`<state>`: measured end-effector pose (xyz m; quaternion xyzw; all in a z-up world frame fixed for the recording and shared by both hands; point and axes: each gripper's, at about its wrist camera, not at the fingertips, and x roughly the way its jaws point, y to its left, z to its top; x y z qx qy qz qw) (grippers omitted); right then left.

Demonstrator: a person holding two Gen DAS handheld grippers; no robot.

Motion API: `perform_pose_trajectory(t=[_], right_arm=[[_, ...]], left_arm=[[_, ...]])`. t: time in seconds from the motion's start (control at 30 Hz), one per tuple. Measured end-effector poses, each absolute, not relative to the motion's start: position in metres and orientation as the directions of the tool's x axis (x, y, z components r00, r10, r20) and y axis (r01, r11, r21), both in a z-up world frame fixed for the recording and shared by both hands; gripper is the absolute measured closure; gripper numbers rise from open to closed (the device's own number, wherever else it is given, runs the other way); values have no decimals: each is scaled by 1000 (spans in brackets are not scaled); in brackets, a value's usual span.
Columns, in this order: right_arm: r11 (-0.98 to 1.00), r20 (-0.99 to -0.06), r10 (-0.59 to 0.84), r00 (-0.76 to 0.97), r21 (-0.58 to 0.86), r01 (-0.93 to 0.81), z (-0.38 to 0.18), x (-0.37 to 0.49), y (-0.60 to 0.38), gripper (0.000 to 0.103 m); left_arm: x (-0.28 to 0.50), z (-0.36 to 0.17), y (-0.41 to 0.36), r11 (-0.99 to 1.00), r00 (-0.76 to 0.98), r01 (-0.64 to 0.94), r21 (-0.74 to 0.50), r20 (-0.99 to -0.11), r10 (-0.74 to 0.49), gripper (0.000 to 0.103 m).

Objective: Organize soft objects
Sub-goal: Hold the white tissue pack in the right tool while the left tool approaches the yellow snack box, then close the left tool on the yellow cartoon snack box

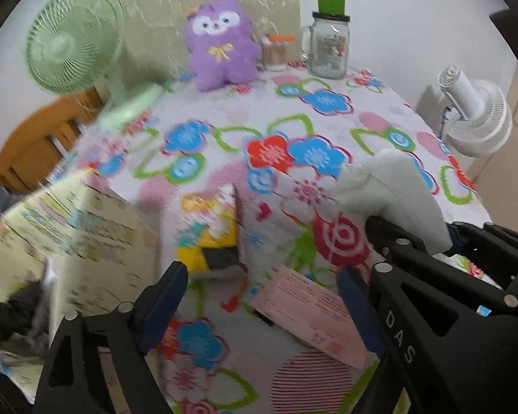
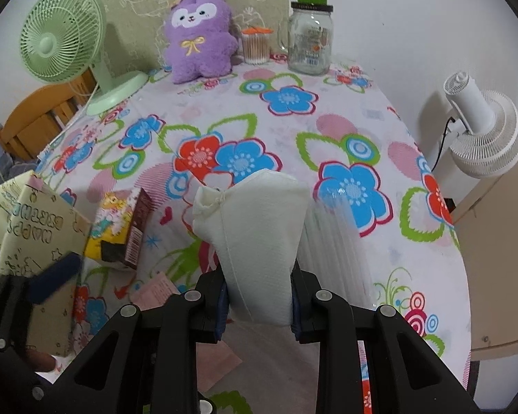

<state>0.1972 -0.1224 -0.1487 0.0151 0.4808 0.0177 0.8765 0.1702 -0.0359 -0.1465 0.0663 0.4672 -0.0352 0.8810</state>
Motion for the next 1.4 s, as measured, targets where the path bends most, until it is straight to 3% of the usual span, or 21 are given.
perform_pose_trajectory(t=[0.77, 1.03, 1.1, 1.17, 1.23, 1.4], right_arm=[[1000, -855, 27, 519, 19, -21, -169, 249, -107, 73], [999, -851, 45, 523, 31, -35, -167, 251, -104, 73], [999, -852, 44, 522, 26, -42, -168, 252, -101, 73], [999, -855, 44, 517, 23, -47, -171, 252, -99, 73], [998, -855, 57, 515, 32, -59, -172, 252, -97, 73], [997, -855, 72, 514, 41, -72, -172, 251, -96, 73]], left_arm=[[222, -168, -19, 991, 519, 130, 19, -853, -51, 12], [223, -166, -16, 993, 519, 112, 25, -854, -37, 18], [223, -164, -16, 993, 520, 102, 65, -854, 2, 16], [223, -166, -13, 991, 523, 65, 119, -849, 67, 5], [227, -171, -9, 989, 507, 37, 145, -855, 106, 4], [230, -181, -1, 997, 469, 22, 68, -882, 50, 15]])
